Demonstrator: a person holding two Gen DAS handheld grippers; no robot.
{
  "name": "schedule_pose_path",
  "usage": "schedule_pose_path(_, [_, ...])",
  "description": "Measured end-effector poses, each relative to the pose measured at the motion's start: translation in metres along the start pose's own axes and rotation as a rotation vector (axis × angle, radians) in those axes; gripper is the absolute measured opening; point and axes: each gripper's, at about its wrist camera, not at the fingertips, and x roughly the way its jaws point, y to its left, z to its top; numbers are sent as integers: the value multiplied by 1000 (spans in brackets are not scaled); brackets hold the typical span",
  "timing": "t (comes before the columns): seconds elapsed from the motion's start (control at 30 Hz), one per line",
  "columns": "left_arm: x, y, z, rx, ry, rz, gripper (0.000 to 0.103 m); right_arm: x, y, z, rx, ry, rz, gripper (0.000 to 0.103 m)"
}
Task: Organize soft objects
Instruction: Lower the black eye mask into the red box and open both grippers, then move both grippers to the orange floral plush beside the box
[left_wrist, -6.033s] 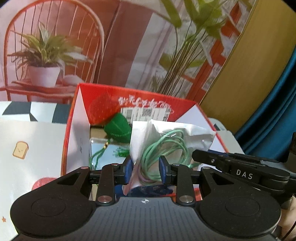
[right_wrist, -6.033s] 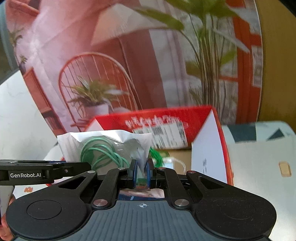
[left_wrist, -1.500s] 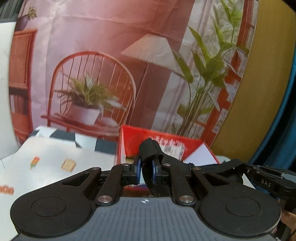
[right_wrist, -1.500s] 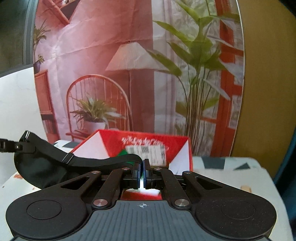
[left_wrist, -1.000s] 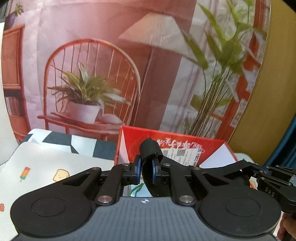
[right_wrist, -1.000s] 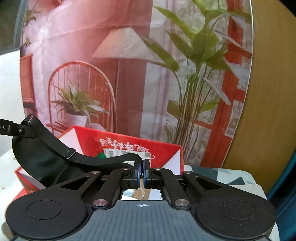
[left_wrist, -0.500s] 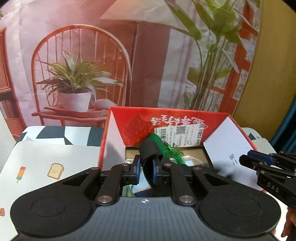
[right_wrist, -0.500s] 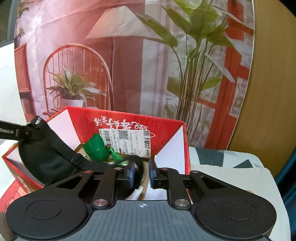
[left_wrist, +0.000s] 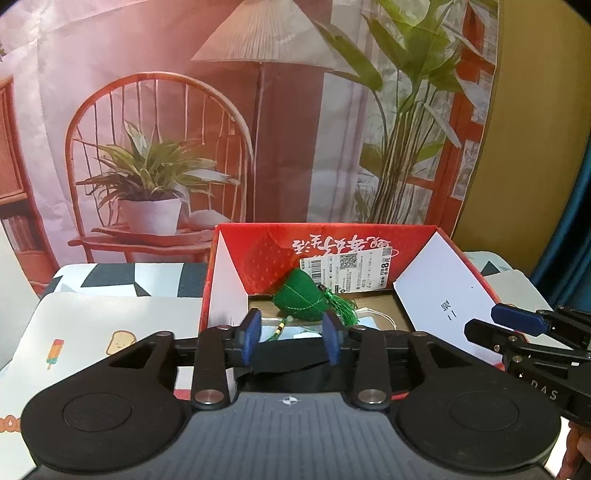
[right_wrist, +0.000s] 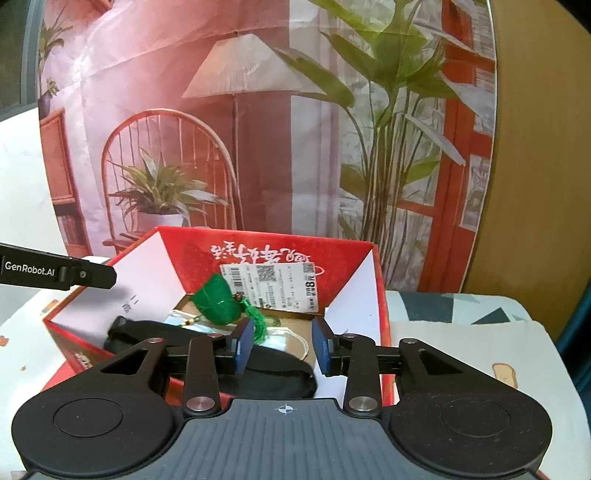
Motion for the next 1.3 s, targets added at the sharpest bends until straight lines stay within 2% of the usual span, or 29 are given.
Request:
schedule_pose_path(0.13, [-11,1,-5,-5,-4,-10,49,-12,5,-5,20,-16,14,42])
schedule_pose_path(0.4, [-36,1,-33,-27,12,-80,48,-41,16,-23,67,-68,37,42])
schedule_pose_path(0.6, [-44,4,-64,-62,46,-102,48,-55,22,-43,106,-76,54,42])
schedule_pose_path(0.77, [-37,17,-85,-130,102,-106,48,-51,27,-61,107,-23,57,42])
schedule_pose_path(0.93, [-23,32,-99,-191,152,-75,48,-33,30,-81,138,67,57,42])
schedule_pose_path(1.17, [-7,46,-108,-240,197,-54,49,-7,28,-105,180,191,46,42])
schedule_pose_path(1.3, [4,52,-111,-266,221,-59,50,1,26,-113,187,219,42,43])
